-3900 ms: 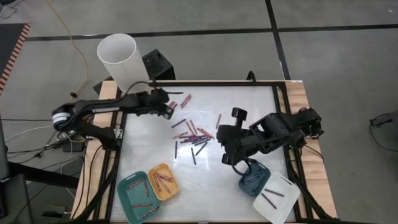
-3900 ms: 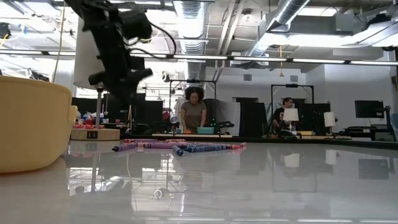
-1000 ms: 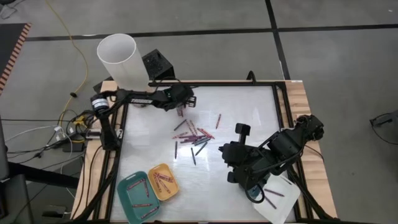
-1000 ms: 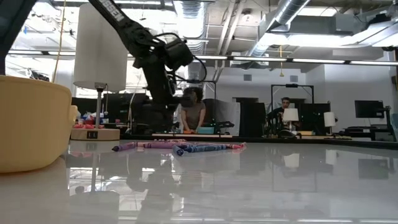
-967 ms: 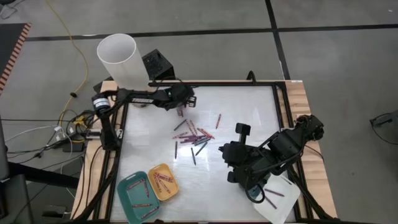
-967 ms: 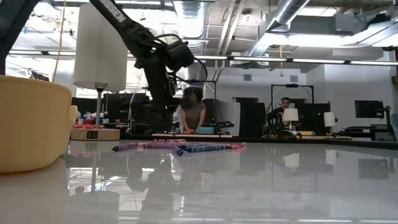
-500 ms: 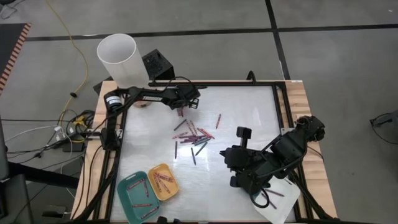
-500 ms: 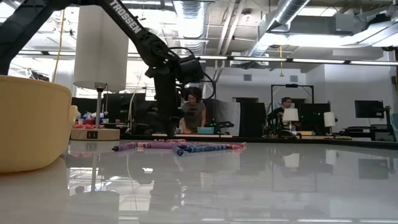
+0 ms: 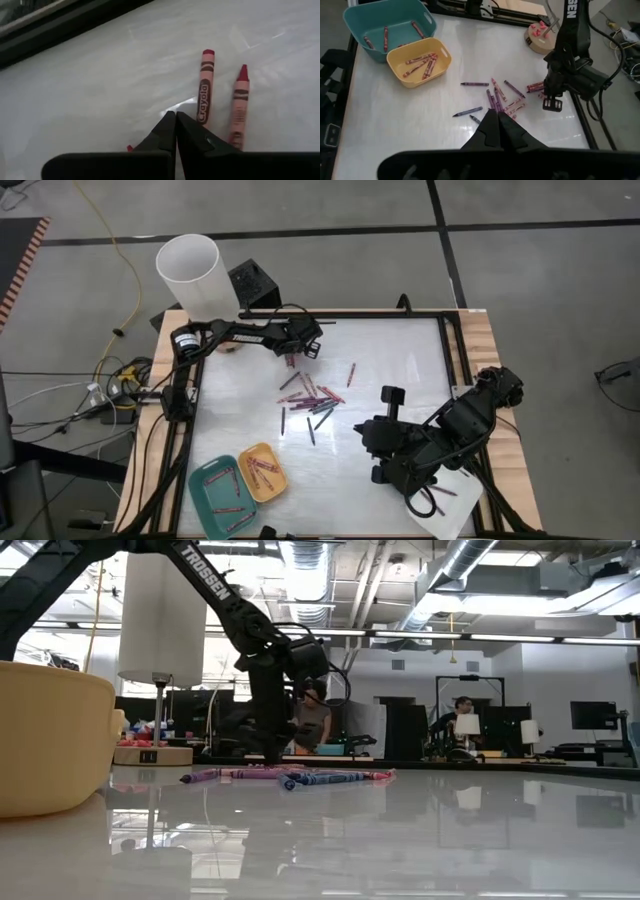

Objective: Sort crayons
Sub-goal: Adjust the crayons, then put the red crayon into the blue bin

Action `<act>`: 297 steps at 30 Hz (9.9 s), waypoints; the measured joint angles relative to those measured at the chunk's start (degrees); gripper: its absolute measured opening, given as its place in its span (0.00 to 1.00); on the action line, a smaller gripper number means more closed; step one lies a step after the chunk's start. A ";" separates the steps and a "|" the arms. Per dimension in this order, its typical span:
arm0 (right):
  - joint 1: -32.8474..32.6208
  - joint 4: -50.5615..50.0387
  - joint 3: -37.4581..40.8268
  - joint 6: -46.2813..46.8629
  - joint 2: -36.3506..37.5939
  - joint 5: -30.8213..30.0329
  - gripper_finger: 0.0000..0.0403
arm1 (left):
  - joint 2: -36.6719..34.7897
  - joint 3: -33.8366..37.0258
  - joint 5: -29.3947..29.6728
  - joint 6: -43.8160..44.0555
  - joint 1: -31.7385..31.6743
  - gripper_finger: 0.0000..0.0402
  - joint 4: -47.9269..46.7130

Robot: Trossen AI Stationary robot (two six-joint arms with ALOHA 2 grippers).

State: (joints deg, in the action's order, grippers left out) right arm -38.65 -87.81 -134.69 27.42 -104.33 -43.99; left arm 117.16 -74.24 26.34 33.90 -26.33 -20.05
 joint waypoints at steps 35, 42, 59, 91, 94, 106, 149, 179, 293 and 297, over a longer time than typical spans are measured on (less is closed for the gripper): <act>0.04 -0.22 0.02 0.00 0.00 0.04 0.00 | -9.95 0.11 13.63 -1.90 11.49 0.00 -12.55; 0.06 0.49 3.23 0.68 0.00 0.39 0.00 | -8.64 1.46 13.36 -0.50 5.75 0.00 -12.35; 0.10 1.89 6.73 0.57 -0.07 0.31 0.00 | -7.25 2.14 14.37 -1.23 1.89 0.00 -12.16; -0.01 7.53 6.73 -2.58 0.00 0.40 0.00 | -6.35 2.05 5.94 -4.26 -1.33 0.00 -11.73; -0.01 7.54 6.73 -2.58 0.00 0.41 0.00 | -5.72 2.05 5.15 -4.33 -1.85 0.00 -11.77; -0.01 8.58 6.73 -3.62 0.00 0.61 0.00 | -1.96 1.99 2.82 -6.09 -1.13 0.00 -9.60; 0.12 10.69 6.73 -6.73 0.00 0.57 0.00 | -9.02 1.99 6.72 -8.96 12.61 0.00 -5.84; 0.94 12.11 6.71 -6.93 0.00 0.63 0.00 | 2.17 -4.78 -3.91 -11.61 -1.98 0.00 -2.00; 67.84 37.96 3.61 -45.81 -35.32 38.84 0.03 | -50.31 -5.05 30.52 10.94 60.44 0.00 -39.63; 68.79 37.79 3.61 -45.77 -35.57 40.44 0.15 | -50.31 -5.05 30.45 10.94 60.44 0.00 -39.98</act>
State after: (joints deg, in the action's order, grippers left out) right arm 30.15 -50.02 -131.09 -18.35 -139.90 -3.55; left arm 66.85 -79.29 56.80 44.84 34.11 -60.04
